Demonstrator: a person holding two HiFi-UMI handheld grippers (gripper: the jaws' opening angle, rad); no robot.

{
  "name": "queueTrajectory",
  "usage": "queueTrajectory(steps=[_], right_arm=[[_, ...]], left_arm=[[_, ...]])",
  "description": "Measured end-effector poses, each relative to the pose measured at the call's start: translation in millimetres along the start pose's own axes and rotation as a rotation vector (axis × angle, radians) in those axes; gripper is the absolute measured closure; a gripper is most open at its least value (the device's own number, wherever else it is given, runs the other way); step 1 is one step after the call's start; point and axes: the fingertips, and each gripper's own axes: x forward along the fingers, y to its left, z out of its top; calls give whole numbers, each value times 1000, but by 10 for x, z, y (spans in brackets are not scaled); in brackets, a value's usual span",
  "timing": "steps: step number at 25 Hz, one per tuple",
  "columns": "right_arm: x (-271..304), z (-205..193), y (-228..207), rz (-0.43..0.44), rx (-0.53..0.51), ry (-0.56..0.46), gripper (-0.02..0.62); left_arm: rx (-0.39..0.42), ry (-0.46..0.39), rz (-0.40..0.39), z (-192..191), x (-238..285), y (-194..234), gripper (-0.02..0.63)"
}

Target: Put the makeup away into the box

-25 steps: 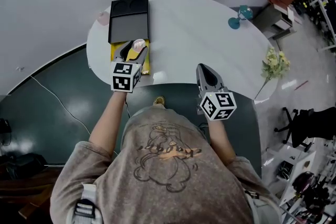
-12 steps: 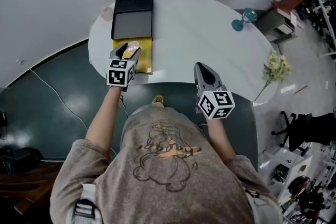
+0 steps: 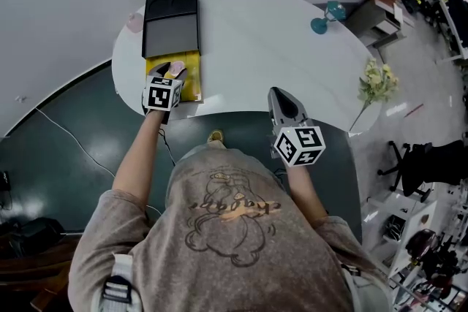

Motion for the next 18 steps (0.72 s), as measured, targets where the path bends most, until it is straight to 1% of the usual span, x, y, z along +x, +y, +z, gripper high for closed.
queueTrajectory(steps=[10,15,18], right_arm=[[-131,-56,-142,-50,3,9,591],[-176,-65,-225,-72,11,9,591],[-197,-82,-266,-84,16,10,591]], left_arm=[[43,129,-14,-185,368,9,354],[62,170,-26,-242,501,-29,354],[60,193,-29,-285,554,-44,354]])
